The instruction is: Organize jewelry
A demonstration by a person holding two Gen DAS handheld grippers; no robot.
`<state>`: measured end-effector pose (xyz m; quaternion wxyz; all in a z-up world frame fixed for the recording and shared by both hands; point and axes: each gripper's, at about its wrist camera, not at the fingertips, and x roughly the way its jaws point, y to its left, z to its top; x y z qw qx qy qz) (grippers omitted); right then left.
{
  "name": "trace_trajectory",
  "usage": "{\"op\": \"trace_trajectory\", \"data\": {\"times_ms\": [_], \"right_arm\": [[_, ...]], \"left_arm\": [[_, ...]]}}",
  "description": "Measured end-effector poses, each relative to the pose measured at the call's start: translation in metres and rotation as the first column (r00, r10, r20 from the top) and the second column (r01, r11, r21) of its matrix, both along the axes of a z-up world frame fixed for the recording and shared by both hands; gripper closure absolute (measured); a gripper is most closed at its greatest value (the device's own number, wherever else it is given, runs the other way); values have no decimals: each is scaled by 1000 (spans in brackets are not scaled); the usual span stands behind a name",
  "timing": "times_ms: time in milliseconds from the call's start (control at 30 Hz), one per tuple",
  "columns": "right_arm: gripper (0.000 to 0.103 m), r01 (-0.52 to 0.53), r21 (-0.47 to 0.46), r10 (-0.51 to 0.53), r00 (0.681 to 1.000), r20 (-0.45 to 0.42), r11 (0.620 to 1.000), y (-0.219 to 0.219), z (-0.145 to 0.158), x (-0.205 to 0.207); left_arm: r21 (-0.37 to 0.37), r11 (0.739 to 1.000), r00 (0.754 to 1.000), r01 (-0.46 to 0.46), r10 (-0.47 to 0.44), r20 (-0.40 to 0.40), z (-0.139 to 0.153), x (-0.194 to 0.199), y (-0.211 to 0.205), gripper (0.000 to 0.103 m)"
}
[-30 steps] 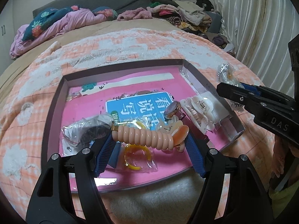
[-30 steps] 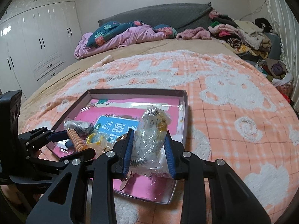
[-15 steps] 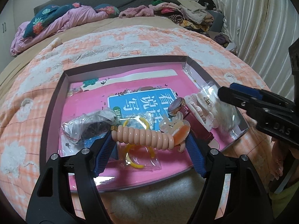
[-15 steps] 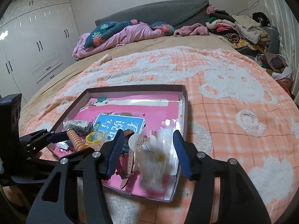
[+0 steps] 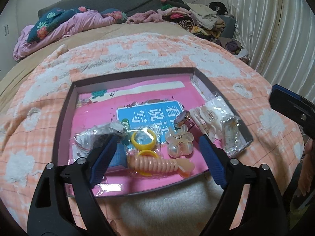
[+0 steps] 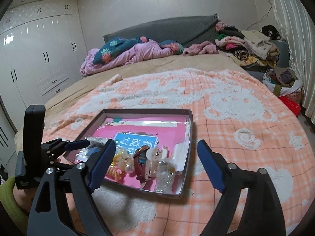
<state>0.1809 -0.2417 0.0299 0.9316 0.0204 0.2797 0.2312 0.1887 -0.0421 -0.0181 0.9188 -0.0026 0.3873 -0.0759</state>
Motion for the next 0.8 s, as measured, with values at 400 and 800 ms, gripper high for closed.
{"op": "trace_trajectory", "data": {"times_ms": [400, 800], "right_arm": [[5, 19, 4, -19, 998, 54, 1000, -7, 21, -53], [4, 22, -34, -20, 998, 56, 999, -6, 9, -94]], "left_arm": [[-14, 999, 997, -36, 37, 67, 42, -39, 10, 10], [-60, 993, 990, -105, 110, 86, 45, -97, 34, 9]]}}
